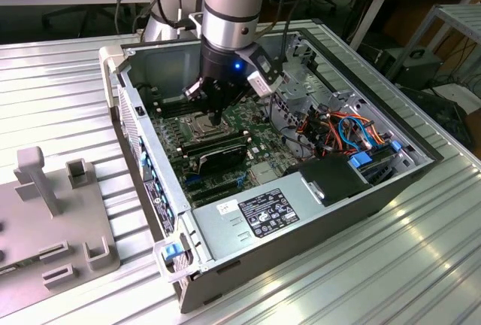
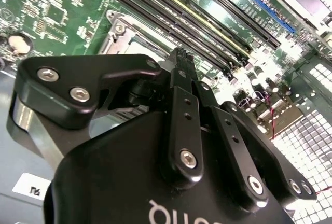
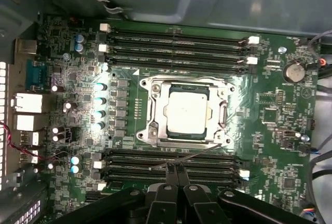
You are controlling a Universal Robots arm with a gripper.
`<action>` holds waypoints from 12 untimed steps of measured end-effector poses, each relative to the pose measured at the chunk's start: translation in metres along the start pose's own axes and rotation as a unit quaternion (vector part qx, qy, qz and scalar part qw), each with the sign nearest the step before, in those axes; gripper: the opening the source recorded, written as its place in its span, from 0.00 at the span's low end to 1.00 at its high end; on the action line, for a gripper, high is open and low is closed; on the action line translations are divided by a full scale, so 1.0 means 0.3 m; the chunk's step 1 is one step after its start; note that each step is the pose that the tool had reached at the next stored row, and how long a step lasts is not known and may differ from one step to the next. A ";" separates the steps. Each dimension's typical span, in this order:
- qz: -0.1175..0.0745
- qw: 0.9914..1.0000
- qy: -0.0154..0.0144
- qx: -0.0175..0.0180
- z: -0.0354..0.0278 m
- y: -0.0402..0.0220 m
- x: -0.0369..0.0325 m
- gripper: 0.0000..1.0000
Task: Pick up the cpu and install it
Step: 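Install the second cpu locking lever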
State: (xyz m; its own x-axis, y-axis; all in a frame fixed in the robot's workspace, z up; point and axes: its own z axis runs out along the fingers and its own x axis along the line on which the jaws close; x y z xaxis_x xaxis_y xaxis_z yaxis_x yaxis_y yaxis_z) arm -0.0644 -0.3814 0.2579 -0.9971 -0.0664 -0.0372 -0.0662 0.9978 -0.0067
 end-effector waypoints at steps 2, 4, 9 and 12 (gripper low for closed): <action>-0.002 1.000 0.000 0.000 0.013 0.001 0.009 0.11; -0.002 1.000 -0.001 0.000 0.026 0.001 0.011 0.11; -0.002 1.000 -0.002 0.000 0.040 0.003 0.011 0.11; -0.002 1.000 -0.002 0.000 0.042 0.003 0.011 0.11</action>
State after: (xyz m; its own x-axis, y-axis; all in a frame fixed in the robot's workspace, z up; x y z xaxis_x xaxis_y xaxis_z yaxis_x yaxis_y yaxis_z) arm -0.0674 -0.3806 0.2451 -0.9966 -0.0712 -0.0412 -0.0710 0.9975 -0.0071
